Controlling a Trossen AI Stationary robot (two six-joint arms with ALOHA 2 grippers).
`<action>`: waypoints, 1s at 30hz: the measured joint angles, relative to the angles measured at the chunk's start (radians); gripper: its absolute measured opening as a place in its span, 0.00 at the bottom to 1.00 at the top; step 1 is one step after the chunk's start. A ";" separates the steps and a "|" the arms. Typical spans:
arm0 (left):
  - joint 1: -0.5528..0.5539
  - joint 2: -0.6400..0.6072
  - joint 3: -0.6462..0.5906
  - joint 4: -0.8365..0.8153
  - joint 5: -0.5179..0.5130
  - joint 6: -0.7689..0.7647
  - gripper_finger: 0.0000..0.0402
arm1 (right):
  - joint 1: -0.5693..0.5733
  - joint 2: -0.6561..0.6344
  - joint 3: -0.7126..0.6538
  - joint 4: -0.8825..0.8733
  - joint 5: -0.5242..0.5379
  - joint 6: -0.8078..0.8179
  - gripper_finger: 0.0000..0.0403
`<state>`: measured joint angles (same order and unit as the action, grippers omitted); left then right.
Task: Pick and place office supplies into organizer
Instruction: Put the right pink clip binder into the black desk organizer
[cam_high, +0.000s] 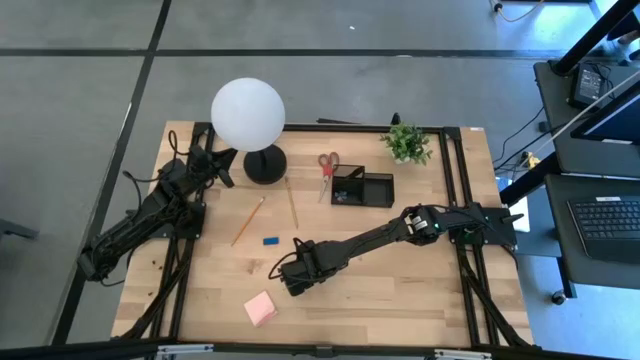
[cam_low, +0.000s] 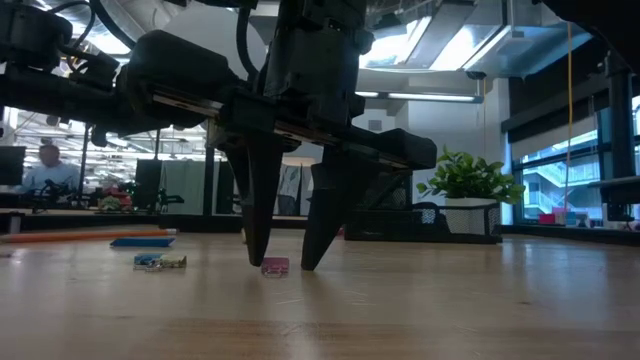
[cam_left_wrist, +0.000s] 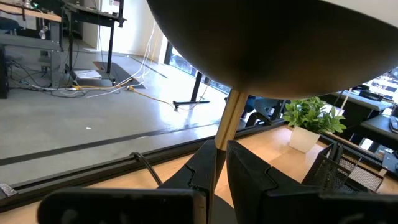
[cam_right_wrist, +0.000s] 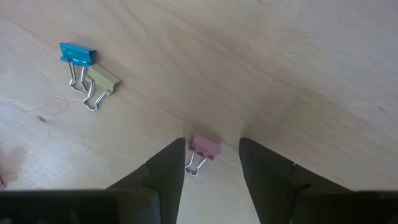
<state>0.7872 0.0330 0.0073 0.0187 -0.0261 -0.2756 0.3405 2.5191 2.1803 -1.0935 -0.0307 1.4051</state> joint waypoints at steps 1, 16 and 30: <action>0.000 0.000 0.000 0.000 0.000 0.000 0.08 | 0.000 0.000 0.000 0.000 0.000 0.000 0.39; 0.000 0.000 0.000 0.000 0.000 0.000 0.08 | 0.000 0.000 -0.001 -0.010 0.002 -0.001 0.18; 0.000 0.000 0.000 0.000 0.000 0.000 0.08 | 0.000 0.000 -0.001 -0.010 0.000 -0.124 0.16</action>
<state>0.7870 0.0326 0.0071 0.0187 -0.0261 -0.2758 0.3405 2.5191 2.1796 -1.1032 -0.0304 1.2812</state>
